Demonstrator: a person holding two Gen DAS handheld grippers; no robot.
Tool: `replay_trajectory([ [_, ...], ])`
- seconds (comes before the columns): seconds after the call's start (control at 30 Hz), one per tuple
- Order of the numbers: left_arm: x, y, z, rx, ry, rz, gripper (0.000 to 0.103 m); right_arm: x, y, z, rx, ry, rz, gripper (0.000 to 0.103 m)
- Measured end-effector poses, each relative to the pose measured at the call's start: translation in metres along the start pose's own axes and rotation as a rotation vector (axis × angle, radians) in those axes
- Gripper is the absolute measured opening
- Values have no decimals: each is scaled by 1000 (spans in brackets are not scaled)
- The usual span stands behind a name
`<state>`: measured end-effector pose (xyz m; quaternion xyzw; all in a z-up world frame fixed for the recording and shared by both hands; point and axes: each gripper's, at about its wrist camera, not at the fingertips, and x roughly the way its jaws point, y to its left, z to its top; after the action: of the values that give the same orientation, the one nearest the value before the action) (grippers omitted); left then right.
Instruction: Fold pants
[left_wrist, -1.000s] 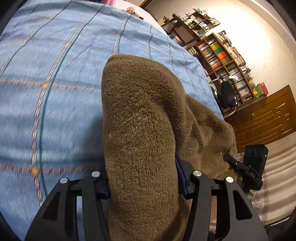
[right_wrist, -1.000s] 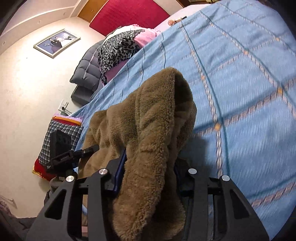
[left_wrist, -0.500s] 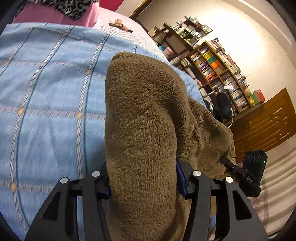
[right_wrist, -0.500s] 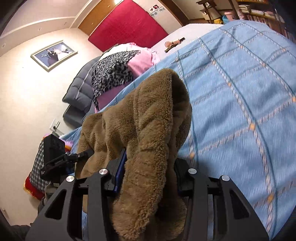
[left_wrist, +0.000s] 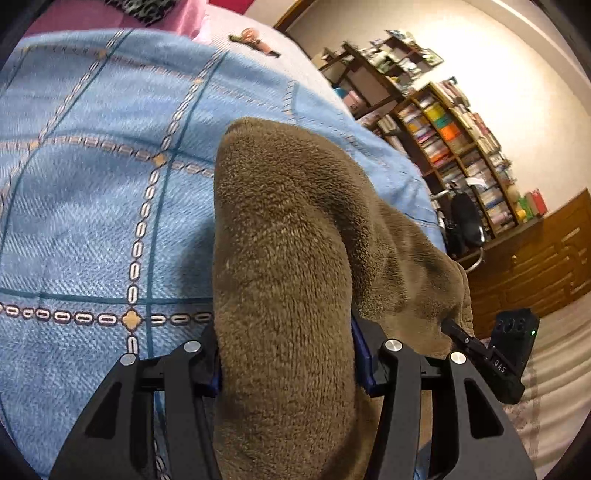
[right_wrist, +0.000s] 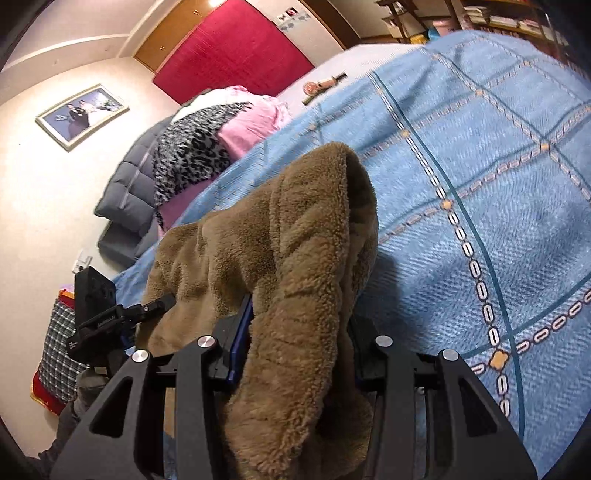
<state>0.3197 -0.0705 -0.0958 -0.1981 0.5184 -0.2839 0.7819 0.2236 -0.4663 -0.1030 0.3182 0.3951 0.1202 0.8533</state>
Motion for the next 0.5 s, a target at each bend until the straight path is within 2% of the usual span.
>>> replay_trajectory([
  [0.13, 3, 4, -3, 11, -15, 13, 61, 9, -9, -3, 9, 0, 2, 44],
  [0.23, 1, 1, -3, 47, -37, 88, 77, 11, -11, -4, 26, 1, -3, 48],
  [0.3, -5, -4, -4, 65, -50, 121, 78, 7, -7, -4, 22, -11, -32, 51],
  [0.37, -17, -14, -7, 97, -90, 181, 78, -1, 3, -4, -15, -36, -87, 54],
  [0.43, -28, -28, -12, 150, -135, 248, 78, -13, 15, -5, -66, -86, -185, 59],
  [0.5, -42, -48, -24, 245, -195, 338, 78, -28, 28, -7, -113, -160, -261, 60],
])
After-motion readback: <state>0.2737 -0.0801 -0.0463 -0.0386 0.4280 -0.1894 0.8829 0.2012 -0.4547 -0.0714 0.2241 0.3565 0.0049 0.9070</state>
